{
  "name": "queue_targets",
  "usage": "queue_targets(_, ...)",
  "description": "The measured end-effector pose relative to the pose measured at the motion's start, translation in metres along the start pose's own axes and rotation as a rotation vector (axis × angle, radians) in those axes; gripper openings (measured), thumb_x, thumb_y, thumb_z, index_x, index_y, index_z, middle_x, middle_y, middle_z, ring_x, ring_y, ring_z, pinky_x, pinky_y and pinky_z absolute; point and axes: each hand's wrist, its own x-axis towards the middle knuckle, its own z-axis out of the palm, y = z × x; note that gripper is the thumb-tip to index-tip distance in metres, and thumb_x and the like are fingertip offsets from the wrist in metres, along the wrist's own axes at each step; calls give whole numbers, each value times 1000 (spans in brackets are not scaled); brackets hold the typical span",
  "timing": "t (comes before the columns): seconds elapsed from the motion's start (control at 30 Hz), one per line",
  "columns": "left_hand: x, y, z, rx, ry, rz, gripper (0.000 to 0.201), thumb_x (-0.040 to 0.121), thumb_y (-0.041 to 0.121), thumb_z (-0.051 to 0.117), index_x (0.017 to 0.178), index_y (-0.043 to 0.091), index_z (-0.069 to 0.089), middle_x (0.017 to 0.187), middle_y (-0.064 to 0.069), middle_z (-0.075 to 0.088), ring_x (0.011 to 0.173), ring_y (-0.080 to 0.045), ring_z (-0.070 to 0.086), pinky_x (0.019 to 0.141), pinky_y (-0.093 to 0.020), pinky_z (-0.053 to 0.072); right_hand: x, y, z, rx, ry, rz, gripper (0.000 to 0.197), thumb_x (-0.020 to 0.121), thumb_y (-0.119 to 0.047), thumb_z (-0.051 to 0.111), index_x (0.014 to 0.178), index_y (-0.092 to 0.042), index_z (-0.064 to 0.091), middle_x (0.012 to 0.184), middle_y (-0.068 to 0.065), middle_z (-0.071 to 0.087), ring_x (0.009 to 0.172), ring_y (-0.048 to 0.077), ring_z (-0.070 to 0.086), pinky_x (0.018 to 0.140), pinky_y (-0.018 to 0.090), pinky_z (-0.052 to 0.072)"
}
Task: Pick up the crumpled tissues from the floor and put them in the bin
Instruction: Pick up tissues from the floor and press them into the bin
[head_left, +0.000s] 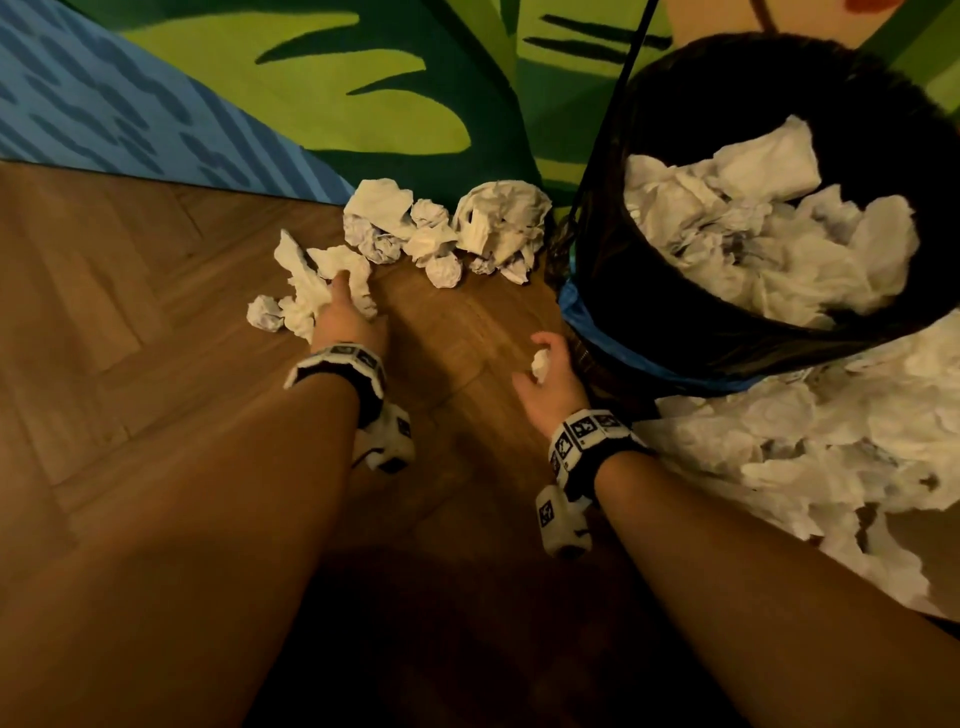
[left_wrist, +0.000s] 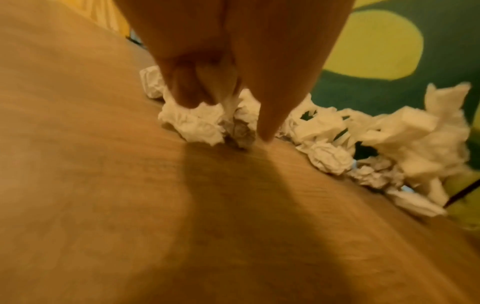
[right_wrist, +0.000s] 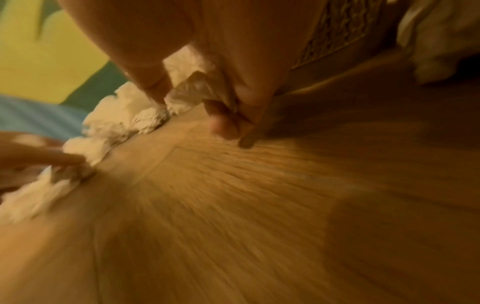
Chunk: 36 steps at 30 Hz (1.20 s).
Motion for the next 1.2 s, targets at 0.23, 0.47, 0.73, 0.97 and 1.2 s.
queue_targets(0.23, 1, -4, 15, 207, -171, 4, 49, 92, 31, 56, 135, 16, 37, 114, -19, 60, 102, -38, 60, 75, -39, 46, -28, 2, -10, -293, -134, -120, 69, 79, 6, 63, 122, -45, 45, 123, -5, 35, 95, 14, 49, 72, 25, 47)
queue_targets(0.47, -43, 2, 1, 329, -272, 67, 39, 89, 49, 57, 96, 11, 57, 91, -12, 60, 79, -29, 55, 68, -33, 44, -56, -39, -15, -395, -220, -256, 39, 91, -4, 51, 116, -34, 58, 113, 5, 55, 94, 22, 60, 77, 36, 56)
queue_targets(0.73, -90, 78, -55, -189, -236, 266, 30, 93, 38, 59, 109, 14, 50, 97, -13, 64, 78, -32, 68, 68, -48, 60, -99, -162, -74, -512, -220, -686, 17, 99, -37, 49, 95, -27, 62, 86, -5, 62, 75, 8, 57, 64, 25, 44)
queue_targets(0.97, -120, 179, -120, -305, -66, 759, 22, 93, 27, 61, 109, 14, 54, 94, -4, 63, 84, -24, 58, 72, -33, 44, -127, -231, -182, -738, 130, -874, 46, 86, -60, 28, 64, -25, 48, 59, -2, 51, 60, 17, 50, 53, 31, 34)
queue_targets(1.2, -174, 237, -121, -234, -240, 907, 42, 95, 15, 42, 137, 14, 36, 130, -9, 38, 104, -20, 45, 86, -27, 34, -99, -195, -231, -529, 204, -596, 31, 99, -19, 34, 119, -21, 58, 85, -7, 53, 77, 14, 49, 67, 25, 31)
